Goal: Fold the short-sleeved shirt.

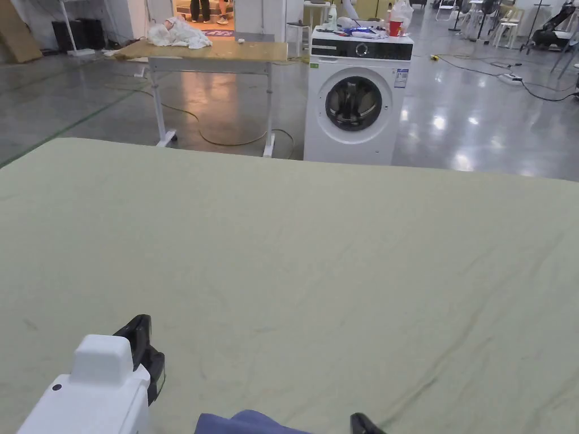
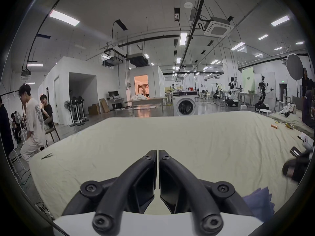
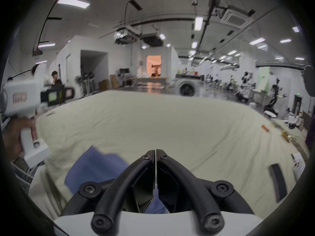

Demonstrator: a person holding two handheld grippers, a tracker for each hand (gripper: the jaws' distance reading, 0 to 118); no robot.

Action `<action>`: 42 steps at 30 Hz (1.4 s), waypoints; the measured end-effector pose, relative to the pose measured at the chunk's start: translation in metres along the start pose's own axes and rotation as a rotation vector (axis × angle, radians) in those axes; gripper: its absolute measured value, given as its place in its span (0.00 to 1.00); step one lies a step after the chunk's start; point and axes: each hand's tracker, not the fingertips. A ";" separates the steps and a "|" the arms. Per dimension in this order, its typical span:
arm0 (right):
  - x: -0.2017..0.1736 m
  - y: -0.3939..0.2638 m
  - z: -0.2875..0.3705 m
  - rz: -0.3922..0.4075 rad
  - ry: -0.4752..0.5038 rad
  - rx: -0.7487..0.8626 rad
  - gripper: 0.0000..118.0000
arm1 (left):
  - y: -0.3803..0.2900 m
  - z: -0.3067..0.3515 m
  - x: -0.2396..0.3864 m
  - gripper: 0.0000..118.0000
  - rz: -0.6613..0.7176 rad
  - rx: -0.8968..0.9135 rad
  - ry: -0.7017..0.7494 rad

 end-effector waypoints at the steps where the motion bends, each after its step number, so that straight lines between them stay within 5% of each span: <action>1: -0.006 -0.007 -0.004 0.002 0.022 -0.019 0.00 | -0.003 0.001 -0.002 0.04 0.001 -0.010 -0.001; 5: -0.020 -0.037 -0.023 0.022 0.016 -0.109 0.00 | -0.016 0.007 -0.011 0.04 0.030 -0.088 -0.039; 8: -0.010 -0.059 -0.038 -0.055 -0.015 -0.193 0.00 | -0.023 0.011 -0.020 0.04 0.059 -0.173 -0.100; 13: -0.006 -0.060 -0.040 -0.049 -0.020 -0.185 0.00 | -0.031 0.004 -0.043 0.07 0.174 -0.381 -0.357; 15: -0.005 -0.061 -0.039 -0.045 -0.021 -0.187 0.00 | -0.038 -0.007 -0.054 0.17 0.261 -0.492 -0.488; 18: -0.002 -0.062 -0.039 -0.052 -0.014 -0.187 0.00 | -0.058 -0.026 -0.071 0.56 0.473 -0.644 -0.675; 21: -0.001 -0.061 -0.040 -0.053 -0.008 -0.188 0.00 | -0.085 -0.048 -0.083 0.68 0.637 -0.767 -0.774; 30: 0.000 -0.060 -0.038 -0.051 0.001 -0.187 0.00 | -0.143 -0.088 -0.053 0.67 0.991 -0.952 -1.038; 37: 0.001 -0.060 -0.037 -0.051 0.002 -0.186 0.00 | -0.144 -0.092 -0.030 0.28 0.819 -0.934 -0.996; 42: -0.004 -0.053 -0.033 -0.029 0.000 -0.173 0.00 | -0.134 -0.086 -0.036 0.19 0.811 -0.916 -0.990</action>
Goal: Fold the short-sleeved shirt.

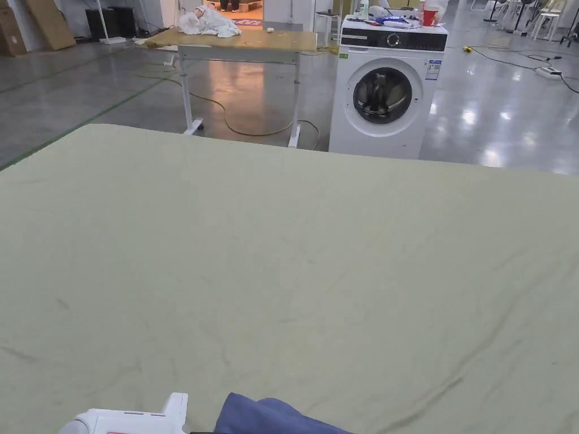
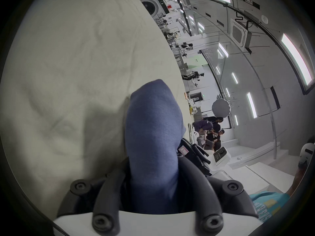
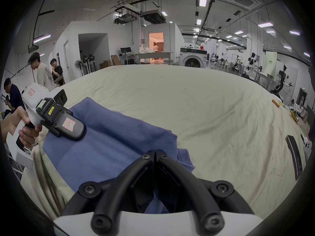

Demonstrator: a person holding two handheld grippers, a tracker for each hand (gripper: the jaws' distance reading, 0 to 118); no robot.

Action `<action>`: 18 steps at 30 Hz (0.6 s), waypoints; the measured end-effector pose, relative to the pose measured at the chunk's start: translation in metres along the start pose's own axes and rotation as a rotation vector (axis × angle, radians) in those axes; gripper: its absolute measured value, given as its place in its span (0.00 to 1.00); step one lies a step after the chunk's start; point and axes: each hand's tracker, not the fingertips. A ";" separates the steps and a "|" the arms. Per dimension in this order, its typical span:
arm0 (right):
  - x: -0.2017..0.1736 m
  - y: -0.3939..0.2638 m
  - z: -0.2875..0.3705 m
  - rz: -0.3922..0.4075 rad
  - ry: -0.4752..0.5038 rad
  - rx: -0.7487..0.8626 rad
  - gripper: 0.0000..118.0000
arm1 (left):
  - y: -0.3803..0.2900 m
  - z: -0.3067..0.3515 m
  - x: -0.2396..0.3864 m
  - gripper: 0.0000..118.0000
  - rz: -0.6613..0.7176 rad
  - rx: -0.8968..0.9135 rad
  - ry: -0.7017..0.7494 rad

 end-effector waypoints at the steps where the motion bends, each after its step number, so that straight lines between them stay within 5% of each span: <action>1: 0.000 0.003 0.002 -0.004 0.000 0.007 0.00 | 0.002 0.003 0.002 0.18 0.000 0.002 -0.009; 8: 0.019 0.066 0.011 0.002 -0.043 0.181 0.00 | 0.034 0.085 0.040 0.18 -0.098 0.034 0.065; 18: 0.066 0.171 -0.001 -0.019 -0.153 0.361 0.00 | 0.088 0.267 0.068 0.18 -0.105 0.168 0.493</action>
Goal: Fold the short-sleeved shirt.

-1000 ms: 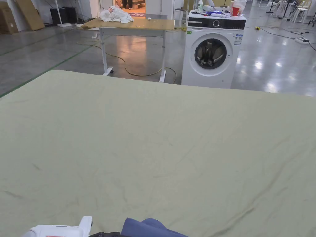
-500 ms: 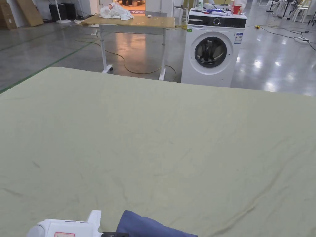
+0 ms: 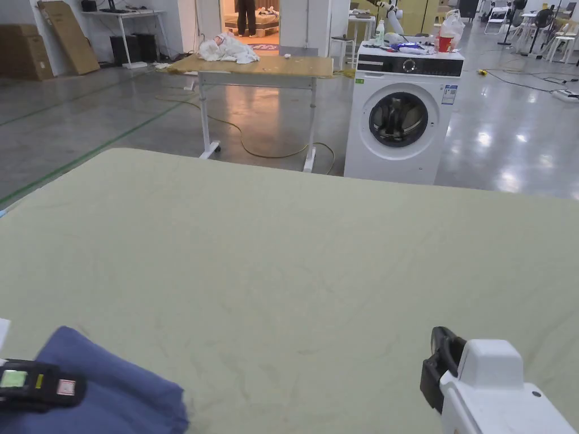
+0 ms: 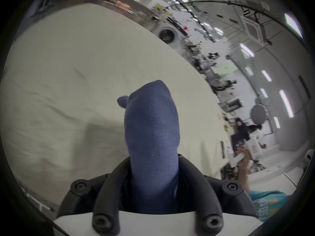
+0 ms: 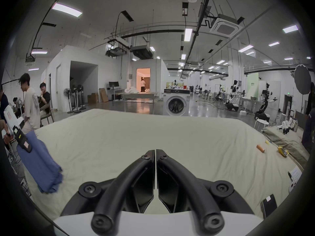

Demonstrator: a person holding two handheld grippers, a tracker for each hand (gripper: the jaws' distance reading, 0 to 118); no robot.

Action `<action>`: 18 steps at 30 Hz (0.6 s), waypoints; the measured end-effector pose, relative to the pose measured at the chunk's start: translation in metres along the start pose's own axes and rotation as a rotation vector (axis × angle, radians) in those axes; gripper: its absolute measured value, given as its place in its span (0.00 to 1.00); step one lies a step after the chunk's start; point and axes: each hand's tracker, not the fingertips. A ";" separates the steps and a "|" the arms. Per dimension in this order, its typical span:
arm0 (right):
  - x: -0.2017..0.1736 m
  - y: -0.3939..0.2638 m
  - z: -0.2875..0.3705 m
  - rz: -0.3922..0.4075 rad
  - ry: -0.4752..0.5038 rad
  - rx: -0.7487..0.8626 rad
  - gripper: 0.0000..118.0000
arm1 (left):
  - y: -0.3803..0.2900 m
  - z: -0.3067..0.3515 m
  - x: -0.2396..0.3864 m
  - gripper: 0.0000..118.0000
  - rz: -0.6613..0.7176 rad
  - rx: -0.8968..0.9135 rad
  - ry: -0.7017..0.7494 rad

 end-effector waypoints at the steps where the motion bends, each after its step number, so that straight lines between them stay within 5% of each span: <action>1: 0.003 0.005 -0.003 -0.002 -0.006 0.008 0.00 | 0.007 0.014 -0.006 0.18 0.011 -0.001 0.042; 7: 0.017 0.014 -0.008 0.015 -0.037 0.012 0.00 | 0.033 0.067 -0.035 0.18 0.058 -0.018 0.241; 18: 0.027 -0.010 -0.002 0.013 -0.066 -0.056 0.00 | 0.035 0.062 -0.043 0.21 0.071 -0.092 0.454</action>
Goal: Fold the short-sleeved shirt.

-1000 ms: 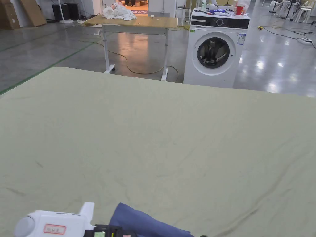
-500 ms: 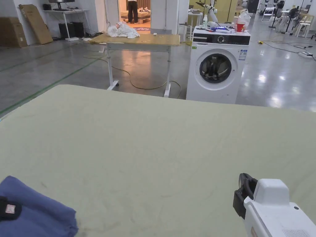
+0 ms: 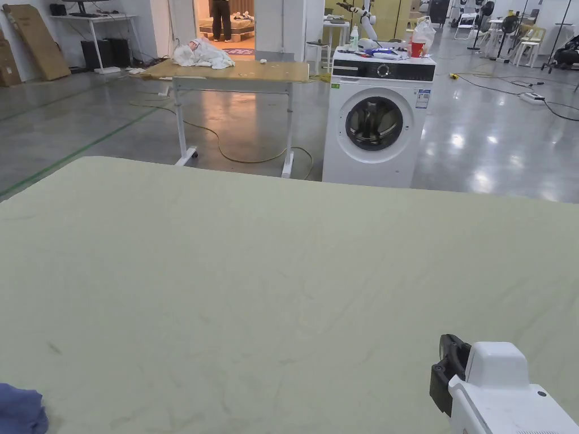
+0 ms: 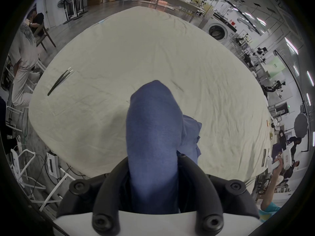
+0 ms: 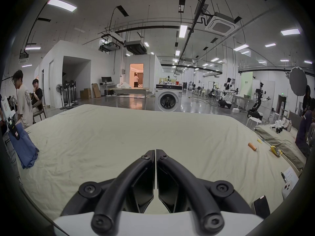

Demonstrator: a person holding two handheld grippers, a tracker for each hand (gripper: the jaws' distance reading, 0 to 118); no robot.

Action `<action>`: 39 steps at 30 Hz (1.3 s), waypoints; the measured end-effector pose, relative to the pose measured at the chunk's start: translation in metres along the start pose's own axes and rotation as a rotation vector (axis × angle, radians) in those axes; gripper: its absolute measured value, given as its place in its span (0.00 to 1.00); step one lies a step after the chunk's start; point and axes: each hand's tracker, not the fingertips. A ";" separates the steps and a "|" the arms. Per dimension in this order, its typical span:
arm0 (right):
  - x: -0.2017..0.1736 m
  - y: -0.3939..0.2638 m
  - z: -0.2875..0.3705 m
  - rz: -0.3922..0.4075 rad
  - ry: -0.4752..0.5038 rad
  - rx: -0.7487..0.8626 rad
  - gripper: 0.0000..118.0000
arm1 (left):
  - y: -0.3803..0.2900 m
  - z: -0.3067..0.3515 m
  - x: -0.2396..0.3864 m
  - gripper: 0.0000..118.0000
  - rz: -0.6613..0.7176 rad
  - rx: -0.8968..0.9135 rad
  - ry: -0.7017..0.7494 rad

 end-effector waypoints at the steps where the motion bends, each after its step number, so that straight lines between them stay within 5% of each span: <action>1: 0.001 0.000 0.000 0.001 -0.002 -0.003 0.00 | -0.001 0.001 0.003 0.28 -0.009 -0.003 0.021; 5: 0.003 -0.001 0.001 0.001 -0.008 -0.007 0.00 | -0.002 0.017 0.011 0.49 -0.066 0.075 0.225; 11: 0.006 -0.004 0.002 -0.003 -0.006 -0.011 0.00 | -0.002 0.035 0.032 0.50 -0.135 0.228 0.393; 23: 0.010 -0.015 -0.002 -0.039 -0.031 -0.013 0.00 | -0.051 -0.060 0.178 0.49 -0.268 0.576 -0.066; 29: 0.011 -0.014 -0.011 -0.046 -0.050 0.001 0.00 | -0.077 -0.090 0.275 0.48 -0.321 0.834 -0.040; 34: 0.013 -0.007 -0.015 -0.073 -0.069 0.026 0.00 | -0.089 -0.105 0.343 0.39 -0.409 1.019 0.055; 39: 0.018 0.001 -0.015 -0.086 -0.084 0.052 0.00 | -0.098 -0.111 0.383 0.03 -0.409 1.056 0.064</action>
